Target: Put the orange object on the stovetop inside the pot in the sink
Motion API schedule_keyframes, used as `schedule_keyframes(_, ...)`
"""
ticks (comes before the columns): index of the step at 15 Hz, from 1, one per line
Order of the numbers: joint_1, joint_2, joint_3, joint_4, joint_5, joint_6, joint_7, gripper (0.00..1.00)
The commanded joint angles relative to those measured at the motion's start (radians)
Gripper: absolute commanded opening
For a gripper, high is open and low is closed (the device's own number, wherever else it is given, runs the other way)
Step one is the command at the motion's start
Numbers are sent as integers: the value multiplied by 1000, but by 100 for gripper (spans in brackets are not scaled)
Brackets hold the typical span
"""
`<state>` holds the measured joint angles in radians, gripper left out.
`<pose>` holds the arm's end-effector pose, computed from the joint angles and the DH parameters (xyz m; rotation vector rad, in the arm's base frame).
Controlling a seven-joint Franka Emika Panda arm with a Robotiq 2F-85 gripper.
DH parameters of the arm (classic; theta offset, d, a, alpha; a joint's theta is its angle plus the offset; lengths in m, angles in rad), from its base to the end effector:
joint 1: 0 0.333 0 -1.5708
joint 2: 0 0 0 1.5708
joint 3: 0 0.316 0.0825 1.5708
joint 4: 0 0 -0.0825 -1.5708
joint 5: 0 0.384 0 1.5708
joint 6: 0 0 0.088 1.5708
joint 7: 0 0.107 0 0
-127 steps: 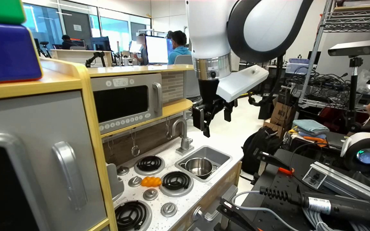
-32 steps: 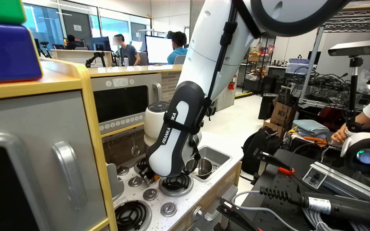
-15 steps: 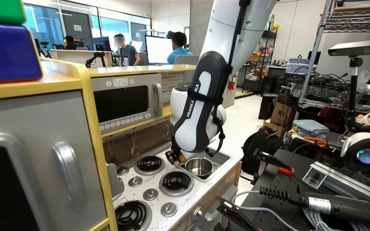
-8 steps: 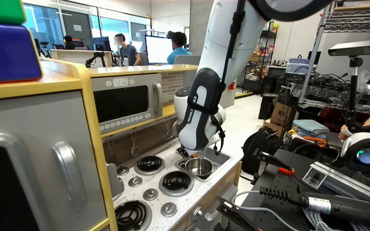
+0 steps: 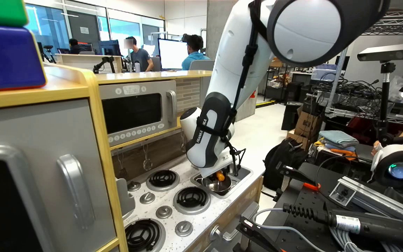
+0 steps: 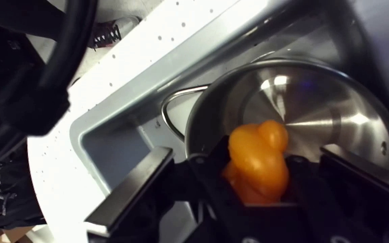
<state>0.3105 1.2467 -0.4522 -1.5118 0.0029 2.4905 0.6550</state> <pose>0.6353 -0.0710 -0.0393 2.5602 -0.7246 -0.0603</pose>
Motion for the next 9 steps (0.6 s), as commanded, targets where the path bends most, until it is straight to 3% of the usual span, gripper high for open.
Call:
schedule_keyframes(1, -33, 62, 23, 122, -46, -92, 66, 3)
schedule_keyframes(3, -36, 80, 33, 149, -64, -88, 87, 3)
schedule_keyframes(4, -38, 87, 38, 160, -71, -83, 93, 35)
schedule_keyframes(5, -37, 93, 41, 166, -81, -78, 101, 36)
schedule_keyframes(9, -35, 81, 57, 151, -113, -59, 100, 66)
